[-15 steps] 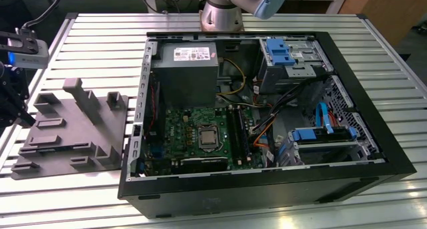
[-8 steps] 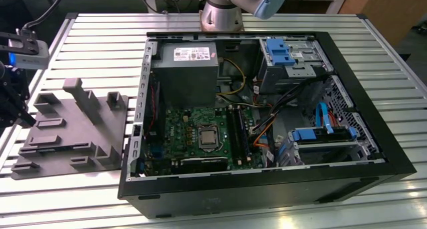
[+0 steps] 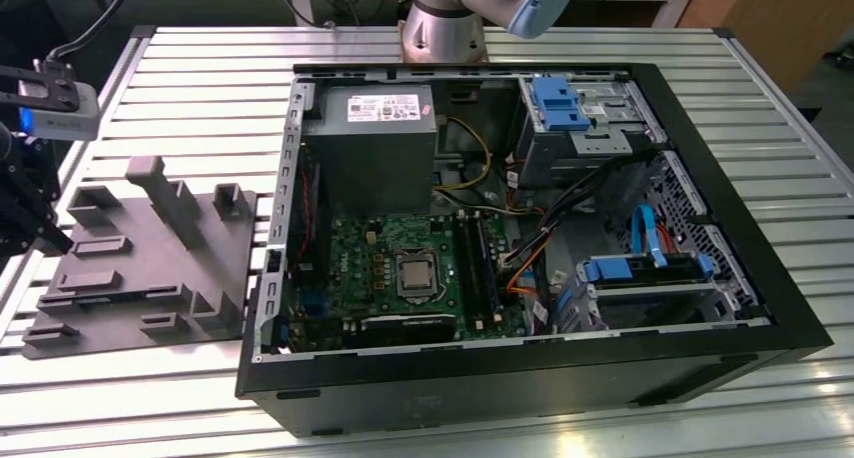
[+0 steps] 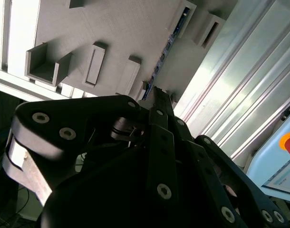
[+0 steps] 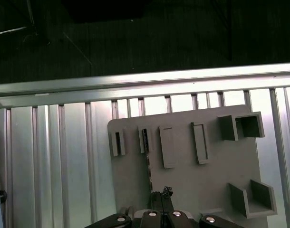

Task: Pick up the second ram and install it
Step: 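Pick up the second ram and move it above second insertion slot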

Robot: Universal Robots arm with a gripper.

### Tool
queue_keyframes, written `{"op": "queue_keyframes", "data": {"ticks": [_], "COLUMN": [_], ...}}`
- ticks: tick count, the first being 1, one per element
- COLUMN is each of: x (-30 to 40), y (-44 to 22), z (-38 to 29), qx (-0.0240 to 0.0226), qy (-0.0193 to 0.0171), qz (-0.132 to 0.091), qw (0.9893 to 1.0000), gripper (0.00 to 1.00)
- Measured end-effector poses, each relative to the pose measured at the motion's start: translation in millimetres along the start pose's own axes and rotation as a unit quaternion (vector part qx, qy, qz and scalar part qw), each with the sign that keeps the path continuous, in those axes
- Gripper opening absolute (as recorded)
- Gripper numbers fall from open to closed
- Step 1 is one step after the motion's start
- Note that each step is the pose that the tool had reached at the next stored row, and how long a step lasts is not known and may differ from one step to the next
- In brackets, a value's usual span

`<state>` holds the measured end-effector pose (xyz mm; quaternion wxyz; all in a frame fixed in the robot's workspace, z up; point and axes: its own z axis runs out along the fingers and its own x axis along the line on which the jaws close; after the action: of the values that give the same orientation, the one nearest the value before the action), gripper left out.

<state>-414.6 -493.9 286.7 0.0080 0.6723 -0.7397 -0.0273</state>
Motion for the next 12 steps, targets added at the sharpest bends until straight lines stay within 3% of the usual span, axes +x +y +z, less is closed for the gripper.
{"op": "queue_keyframes", "data": {"ticks": [12], "x": [0.1], "y": [-0.2], "z": [4.3], "qx": [0.0], "qy": [0.0], "qz": [0.0], "qw": [1.0], "gripper": [0.11]}}
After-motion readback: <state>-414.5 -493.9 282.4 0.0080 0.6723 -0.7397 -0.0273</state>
